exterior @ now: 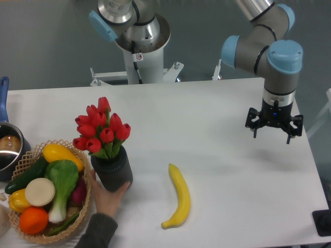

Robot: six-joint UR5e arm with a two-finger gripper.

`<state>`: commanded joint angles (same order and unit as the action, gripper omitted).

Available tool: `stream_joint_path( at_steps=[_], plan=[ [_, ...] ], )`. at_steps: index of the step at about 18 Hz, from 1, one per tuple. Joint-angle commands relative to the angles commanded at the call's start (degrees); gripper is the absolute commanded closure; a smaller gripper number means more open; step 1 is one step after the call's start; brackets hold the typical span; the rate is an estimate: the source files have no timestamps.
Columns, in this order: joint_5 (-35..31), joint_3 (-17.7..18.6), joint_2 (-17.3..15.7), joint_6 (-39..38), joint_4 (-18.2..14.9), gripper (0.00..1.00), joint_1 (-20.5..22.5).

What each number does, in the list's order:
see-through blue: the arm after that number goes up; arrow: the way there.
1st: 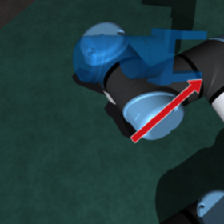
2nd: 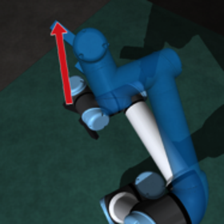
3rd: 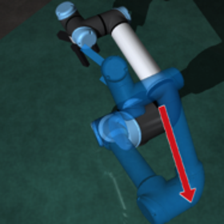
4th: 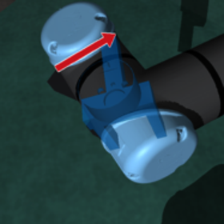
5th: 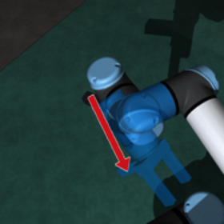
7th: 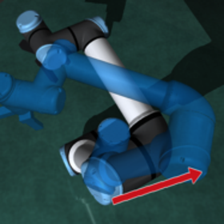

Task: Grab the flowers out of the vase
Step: 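Move the open gripper toward the red tulips in the grey vase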

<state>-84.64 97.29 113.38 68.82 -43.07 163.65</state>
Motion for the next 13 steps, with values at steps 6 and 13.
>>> stream_joint_path(
  at_steps=[6,13],
  plan=[
    [1.0,1.2,-1.9,-1.0,0.3,0.00,-1.8],
    [18.6,8.2,-10.5,-3.4,0.9,0.00,-3.8]
  ],
)
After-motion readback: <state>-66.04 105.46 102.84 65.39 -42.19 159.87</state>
